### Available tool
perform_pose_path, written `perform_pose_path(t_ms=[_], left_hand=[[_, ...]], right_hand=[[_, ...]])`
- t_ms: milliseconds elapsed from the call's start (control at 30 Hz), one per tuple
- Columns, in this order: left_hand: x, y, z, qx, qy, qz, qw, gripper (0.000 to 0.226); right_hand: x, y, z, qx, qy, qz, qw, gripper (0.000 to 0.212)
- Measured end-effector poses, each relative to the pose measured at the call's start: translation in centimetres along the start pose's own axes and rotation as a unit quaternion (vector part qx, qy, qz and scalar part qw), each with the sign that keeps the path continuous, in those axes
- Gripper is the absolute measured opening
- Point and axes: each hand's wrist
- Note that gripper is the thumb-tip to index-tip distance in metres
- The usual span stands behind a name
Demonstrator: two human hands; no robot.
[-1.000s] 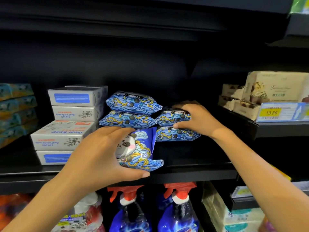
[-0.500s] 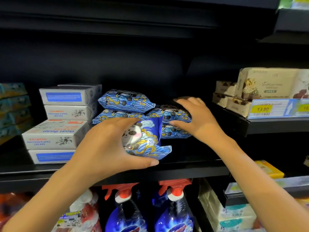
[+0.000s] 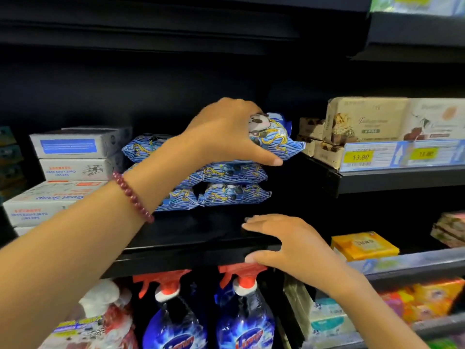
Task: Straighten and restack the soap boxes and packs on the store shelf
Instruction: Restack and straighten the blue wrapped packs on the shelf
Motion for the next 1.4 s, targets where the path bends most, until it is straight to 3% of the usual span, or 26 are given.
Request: perform_pose_path(t_ms=[200, 433, 733, 1033, 1300, 1400], left_hand=[[2.8, 2.6, 1.9, -0.010, 0.036, 0.029, 0.999, 0.089], [3.1, 4.9, 1.0, -0.037, 0.100, -0.023, 0.994, 0.086], [2.7, 5.5, 0.3, -0.057, 0.064, -0.033, 0.996, 0.077], [2.9, 5.4, 0.6, -0.068, 0.089, 0.022, 0.993, 0.075], [3.2, 3.3, -1.5, -0.063, -0.003, 0.109, 0.992, 0.062], [2.4, 2.6, -5.4, -0.033, -0.103, 0.059, 0.992, 0.055]], right_hand=[[0.2, -0.1, -0.2, 0.000, -0.012, -0.001, 1.000, 0.061], [0.5, -0.5, -0.4, -0.008, -0.008, -0.014, 1.000, 0.062], [0.4, -0.3, -0.5, -0.012, -0.009, -0.022, 1.000, 0.062], [0.4, -0.3, -0.5, -0.019, -0.003, -0.035, 0.999, 0.061], [0.3, -0.3, -0.5, -0.021, -0.012, -0.030, 0.999, 0.060], [-0.3, 0.1, -0.3, -0.015, -0.008, -0.009, 1.000, 0.058]])
Point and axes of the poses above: each hand's wrist, its own z-axis towards the middle knuckle, its own x-axis out of the palm, y = z × x, and after that the axes turned 4 degrees about -y, right-handed
